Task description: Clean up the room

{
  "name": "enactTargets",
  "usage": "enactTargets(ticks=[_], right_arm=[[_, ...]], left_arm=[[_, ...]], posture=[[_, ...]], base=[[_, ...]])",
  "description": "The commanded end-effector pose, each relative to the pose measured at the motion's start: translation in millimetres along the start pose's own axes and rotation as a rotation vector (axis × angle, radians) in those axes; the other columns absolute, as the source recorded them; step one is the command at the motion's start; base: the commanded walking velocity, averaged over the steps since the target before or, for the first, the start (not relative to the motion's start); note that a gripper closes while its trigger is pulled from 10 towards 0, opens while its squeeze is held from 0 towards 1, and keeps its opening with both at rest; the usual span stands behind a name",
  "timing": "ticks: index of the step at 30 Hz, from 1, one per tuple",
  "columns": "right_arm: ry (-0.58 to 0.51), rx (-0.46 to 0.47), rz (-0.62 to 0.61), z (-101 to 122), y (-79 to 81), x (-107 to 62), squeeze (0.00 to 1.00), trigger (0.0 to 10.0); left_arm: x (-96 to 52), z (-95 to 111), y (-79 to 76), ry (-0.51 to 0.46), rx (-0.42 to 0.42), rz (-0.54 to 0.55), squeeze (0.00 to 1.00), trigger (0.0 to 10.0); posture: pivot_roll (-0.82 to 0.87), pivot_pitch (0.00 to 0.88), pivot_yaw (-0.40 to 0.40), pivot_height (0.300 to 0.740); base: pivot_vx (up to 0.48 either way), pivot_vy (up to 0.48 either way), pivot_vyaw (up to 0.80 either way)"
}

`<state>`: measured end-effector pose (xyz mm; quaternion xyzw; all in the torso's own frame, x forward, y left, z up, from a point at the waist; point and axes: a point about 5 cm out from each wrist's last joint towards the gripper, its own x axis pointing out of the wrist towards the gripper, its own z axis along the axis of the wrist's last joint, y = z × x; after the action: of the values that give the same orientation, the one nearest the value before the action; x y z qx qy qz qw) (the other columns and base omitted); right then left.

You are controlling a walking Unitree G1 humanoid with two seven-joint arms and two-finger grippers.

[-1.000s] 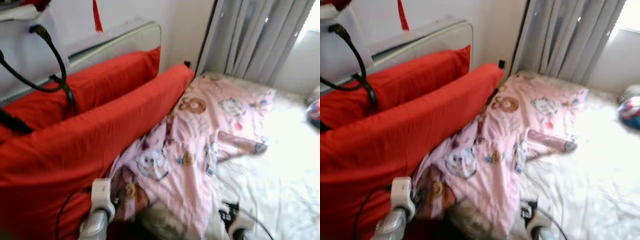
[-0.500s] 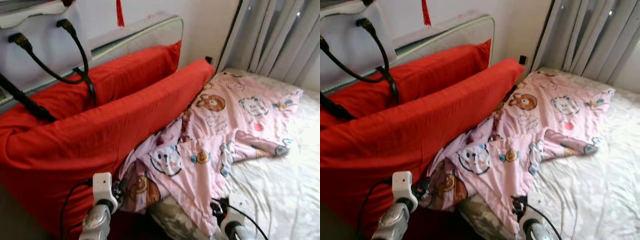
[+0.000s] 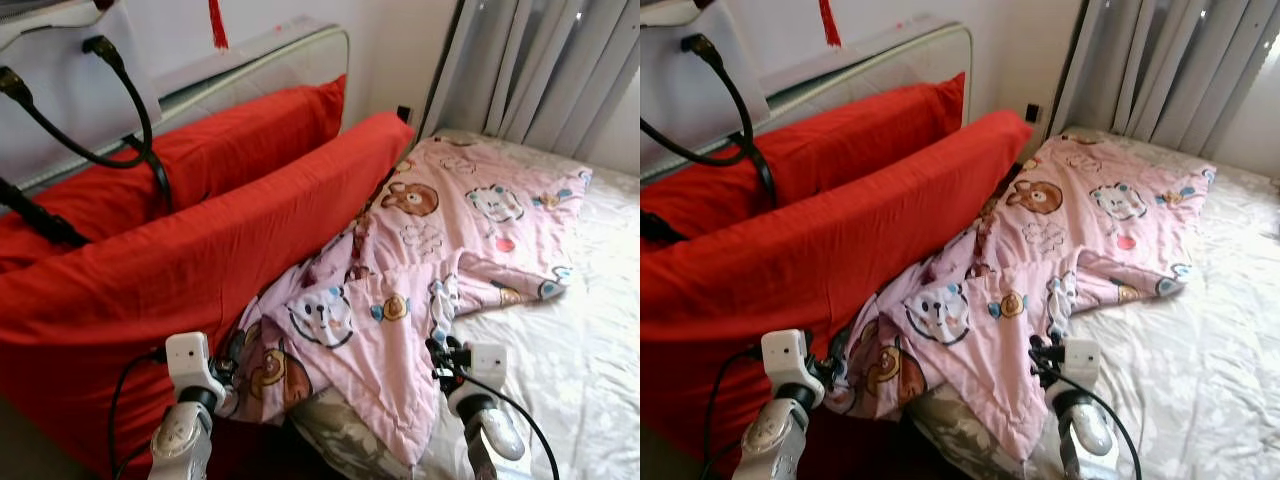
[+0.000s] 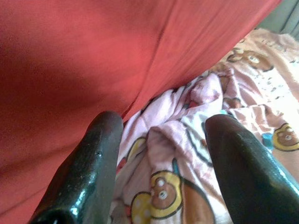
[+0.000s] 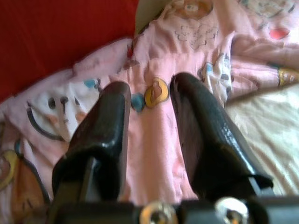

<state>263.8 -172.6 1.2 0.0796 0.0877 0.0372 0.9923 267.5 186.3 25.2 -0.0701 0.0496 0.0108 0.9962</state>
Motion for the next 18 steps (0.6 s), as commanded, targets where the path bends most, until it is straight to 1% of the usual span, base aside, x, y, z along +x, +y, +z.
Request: enactTargets(ticks=[1, 3, 10, 13, 18], right_arm=[[0.016, -0.032, 0.011, -2, 6.7, -1.6, 0.0, 10.0], [0.018, -0.058, 0.021, -3, 11.9, -3.4, 0.0, 10.0], [0.0, -0.058, 0.02, 3, 16.5, -7.4, 0.0, 10.0], [-0.028, -0.043, 0.014, 7, 17.0, -8.0, 0.0, 10.0], [0.001, -0.043, -0.012, 6, 16.5, -5.1, 0.0, 10.0]], left_arm=[[-2.0, 0, -2.7, -0.002, 0.005, -0.002, 0.0, 10.0], [-2.5, 0, -2.5, -0.001, 0.0, 0.007, 0.0, 10.0], [-0.6, 5, 1.5, 0.0, 0.012, 0.014, 0.0, 10.0], [0.3, 7, 3.7, -0.002, 0.016, 0.017, 0.0, 10.0], [-1.0, 8, 6.4, -0.001, 0.021, 0.023, 0.0, 10.0]], posture=[[-0.04, 0.0, -0.03, 0.74], [-0.04, 0.0, -0.03, 0.73], [-0.04, 0.0, -0.026, 0.685], [-0.04, 0.0, -0.025, 0.685], [-0.03, 0.0, -0.024, 0.685]], base=[[0.0, 0.0, 0.0], [0.0, 0.0, 0.0], [0.0, 0.0, 0.0], [0.0, 0.0, 0.0], [0.0, 0.0, 0.0]])
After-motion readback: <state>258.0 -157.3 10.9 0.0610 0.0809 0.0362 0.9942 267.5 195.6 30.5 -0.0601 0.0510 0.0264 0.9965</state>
